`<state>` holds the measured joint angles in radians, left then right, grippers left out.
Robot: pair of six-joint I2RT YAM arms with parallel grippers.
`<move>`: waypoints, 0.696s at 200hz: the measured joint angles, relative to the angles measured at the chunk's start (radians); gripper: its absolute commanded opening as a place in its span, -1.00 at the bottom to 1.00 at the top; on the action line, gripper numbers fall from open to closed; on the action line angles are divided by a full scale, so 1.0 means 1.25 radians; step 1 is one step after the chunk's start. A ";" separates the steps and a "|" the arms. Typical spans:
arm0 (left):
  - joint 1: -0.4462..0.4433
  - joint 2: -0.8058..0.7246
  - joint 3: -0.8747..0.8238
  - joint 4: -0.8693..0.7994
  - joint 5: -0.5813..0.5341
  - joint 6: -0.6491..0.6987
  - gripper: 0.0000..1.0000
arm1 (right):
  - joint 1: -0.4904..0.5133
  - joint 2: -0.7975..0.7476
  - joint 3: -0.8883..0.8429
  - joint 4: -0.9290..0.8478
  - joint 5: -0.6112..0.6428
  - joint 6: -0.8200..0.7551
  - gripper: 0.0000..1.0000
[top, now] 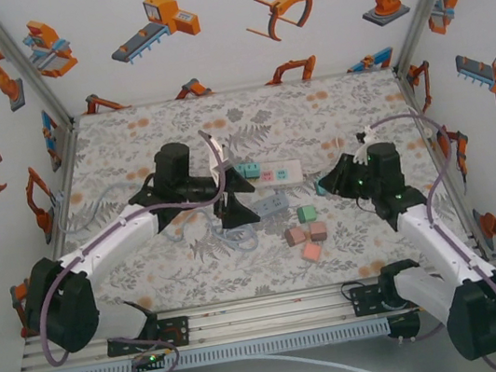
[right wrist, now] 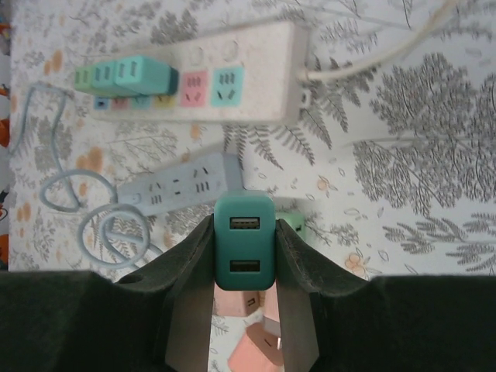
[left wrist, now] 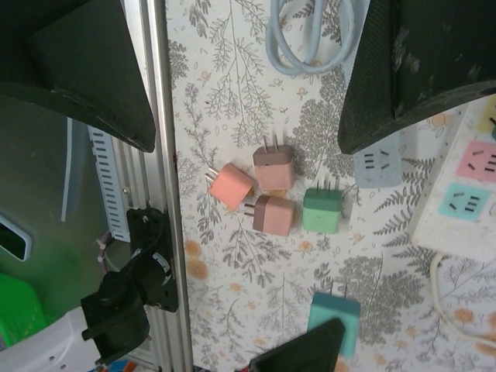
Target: Pull the plug off the socket
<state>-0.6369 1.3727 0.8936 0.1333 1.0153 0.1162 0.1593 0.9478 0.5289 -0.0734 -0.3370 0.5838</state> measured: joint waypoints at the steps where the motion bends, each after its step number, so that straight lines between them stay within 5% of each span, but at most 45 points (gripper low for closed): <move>1: 0.000 -0.001 -0.002 0.003 0.000 0.000 0.88 | 0.000 0.000 -0.002 0.000 0.000 0.000 -1.00; 90: 0.000 -0.010 -0.032 0.082 0.018 -0.003 0.89 | 0.000 0.055 -0.152 0.071 0.037 0.023 -1.00; 139: 0.000 -0.006 -0.032 0.085 0.018 -0.007 0.89 | 0.000 0.089 -0.171 0.153 0.019 0.039 -0.63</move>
<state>-0.6369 1.3647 0.8539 0.2390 1.0374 0.1078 0.1589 1.0584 0.3157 0.1177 -0.3138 0.6327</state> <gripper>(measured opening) 0.942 0.339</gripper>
